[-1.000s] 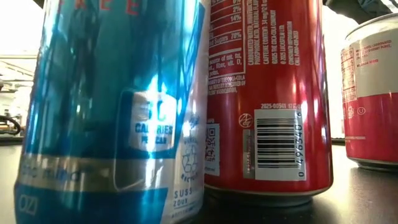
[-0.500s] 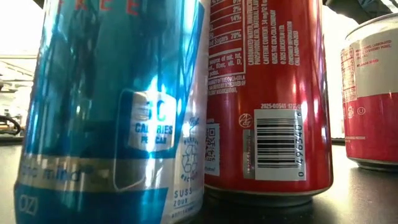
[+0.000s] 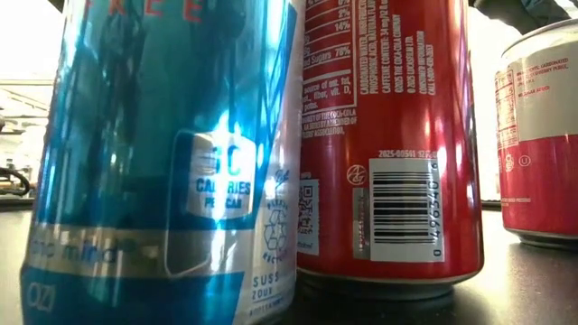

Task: Sort soda cans
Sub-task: Put the red soda can into the right transparent bin, then put the pink soda can into the left transparent bin

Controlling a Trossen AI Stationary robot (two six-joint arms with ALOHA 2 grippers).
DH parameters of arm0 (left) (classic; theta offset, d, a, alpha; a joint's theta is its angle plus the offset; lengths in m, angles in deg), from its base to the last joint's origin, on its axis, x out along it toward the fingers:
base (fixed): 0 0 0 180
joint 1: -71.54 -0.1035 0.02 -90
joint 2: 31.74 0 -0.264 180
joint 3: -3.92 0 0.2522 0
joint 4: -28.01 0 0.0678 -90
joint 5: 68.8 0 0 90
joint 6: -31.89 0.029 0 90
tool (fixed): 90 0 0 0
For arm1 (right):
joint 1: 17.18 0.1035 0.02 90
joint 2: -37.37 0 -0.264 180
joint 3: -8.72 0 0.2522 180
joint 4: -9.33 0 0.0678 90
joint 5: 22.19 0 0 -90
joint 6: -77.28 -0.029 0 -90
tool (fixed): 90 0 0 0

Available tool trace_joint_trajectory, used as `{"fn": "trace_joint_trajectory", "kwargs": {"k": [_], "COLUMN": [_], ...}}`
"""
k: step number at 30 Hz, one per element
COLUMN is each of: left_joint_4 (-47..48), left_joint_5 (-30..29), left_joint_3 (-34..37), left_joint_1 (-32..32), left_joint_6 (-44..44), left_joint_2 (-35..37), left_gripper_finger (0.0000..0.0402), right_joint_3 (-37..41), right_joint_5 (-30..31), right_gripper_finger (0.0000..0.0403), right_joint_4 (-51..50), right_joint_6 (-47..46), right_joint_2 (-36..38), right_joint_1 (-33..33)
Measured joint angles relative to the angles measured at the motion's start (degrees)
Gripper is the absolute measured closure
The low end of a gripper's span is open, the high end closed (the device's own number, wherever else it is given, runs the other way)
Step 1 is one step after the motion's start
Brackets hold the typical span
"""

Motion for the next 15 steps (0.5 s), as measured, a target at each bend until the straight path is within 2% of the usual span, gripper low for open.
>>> {"fn": "trace_joint_trajectory", "kwargs": {"k": [6,11,15], "left_joint_4": [-0.02,-0.02,-0.02], "left_joint_5": [-0.01,0.0,0.0], "left_joint_3": [0.0,0.0,0.0], "left_joint_1": [-0.02,0.0,0.0], "left_joint_6": [-0.02,0.0,0.02], "left_joint_2": [0.0,0.0,0.0], "left_gripper_finger": [0.001,0.001,0.001], "right_joint_3": [0.0,-0.04,-3.73], "right_joint_5": [-0.04,2.87,2.8], "right_gripper_finger": [0.0022,0.0021,0.0021], "right_joint_4": [-0.28,-0.43,-4.24], "right_joint_6": [-0.03,-0.4,-4.15], "right_joint_2": [0.38,3.07,5.25], "right_joint_1": [0.0,0.05,0.13]}}
